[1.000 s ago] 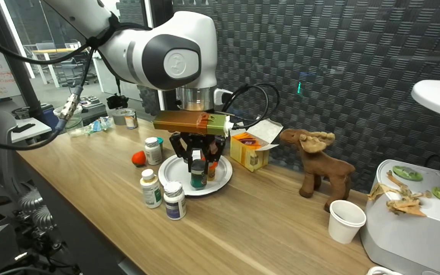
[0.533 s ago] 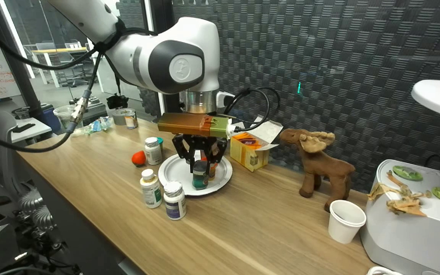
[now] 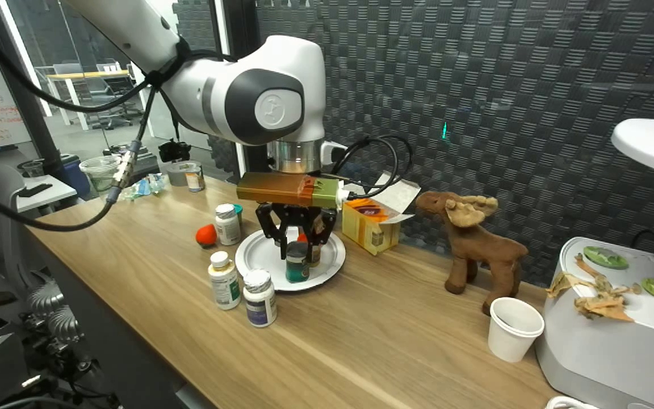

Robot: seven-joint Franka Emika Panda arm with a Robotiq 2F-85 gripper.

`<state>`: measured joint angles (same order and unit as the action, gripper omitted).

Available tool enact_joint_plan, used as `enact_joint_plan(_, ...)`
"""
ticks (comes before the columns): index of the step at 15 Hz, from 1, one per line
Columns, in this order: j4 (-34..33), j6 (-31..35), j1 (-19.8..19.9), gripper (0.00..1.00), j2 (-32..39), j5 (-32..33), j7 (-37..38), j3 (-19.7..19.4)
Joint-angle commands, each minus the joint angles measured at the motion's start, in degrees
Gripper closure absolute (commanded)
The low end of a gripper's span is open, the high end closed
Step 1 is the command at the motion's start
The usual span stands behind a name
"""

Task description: Put all the objects around the white plate into the white plate

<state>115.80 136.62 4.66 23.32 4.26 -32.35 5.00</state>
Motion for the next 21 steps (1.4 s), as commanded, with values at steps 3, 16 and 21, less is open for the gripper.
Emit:
enact_joint_plan(3,0.70,0.86,-0.91,0.03,-2.18,1.55,2.99,-0.82)
enact_joint_plan(16,16.51,3.41,-0.93,0.00,-18.70,-9.03,28.01,-4.18)
enact_joint_plan(21,20.93,-0.93,-1.31,0.00,-24.36,-9.13,37.85,-5.09)
